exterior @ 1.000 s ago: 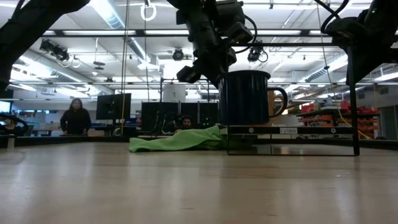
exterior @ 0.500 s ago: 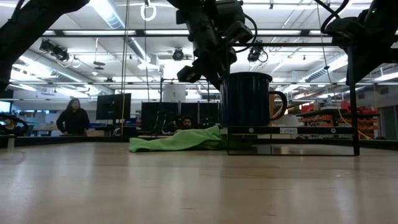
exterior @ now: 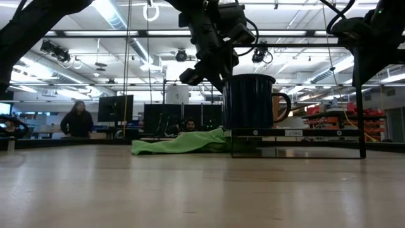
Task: Stack small to large cups/mugs on shelf
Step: Put the blue mug on the shelf
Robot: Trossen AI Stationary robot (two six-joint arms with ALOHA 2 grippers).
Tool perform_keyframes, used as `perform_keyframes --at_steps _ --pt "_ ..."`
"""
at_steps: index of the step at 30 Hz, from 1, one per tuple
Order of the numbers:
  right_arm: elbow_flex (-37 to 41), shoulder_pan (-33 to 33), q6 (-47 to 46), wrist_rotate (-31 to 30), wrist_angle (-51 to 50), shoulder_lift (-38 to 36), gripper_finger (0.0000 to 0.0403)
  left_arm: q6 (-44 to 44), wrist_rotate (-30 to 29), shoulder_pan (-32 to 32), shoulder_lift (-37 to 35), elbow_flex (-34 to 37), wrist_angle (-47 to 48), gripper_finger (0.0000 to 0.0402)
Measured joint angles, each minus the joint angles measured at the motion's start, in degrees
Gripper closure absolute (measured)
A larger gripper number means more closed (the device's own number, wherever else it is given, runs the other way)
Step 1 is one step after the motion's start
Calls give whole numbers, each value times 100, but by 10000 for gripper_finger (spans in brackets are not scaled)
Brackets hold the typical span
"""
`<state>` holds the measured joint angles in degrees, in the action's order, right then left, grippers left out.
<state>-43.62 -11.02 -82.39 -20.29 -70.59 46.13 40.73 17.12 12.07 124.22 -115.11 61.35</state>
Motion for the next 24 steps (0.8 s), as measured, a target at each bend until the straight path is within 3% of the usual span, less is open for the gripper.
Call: perform_keyframes --at_steps 24 --pt "-4 -1 3 4 0 -2 395 -252 -144 10 -565 -7 144 322"
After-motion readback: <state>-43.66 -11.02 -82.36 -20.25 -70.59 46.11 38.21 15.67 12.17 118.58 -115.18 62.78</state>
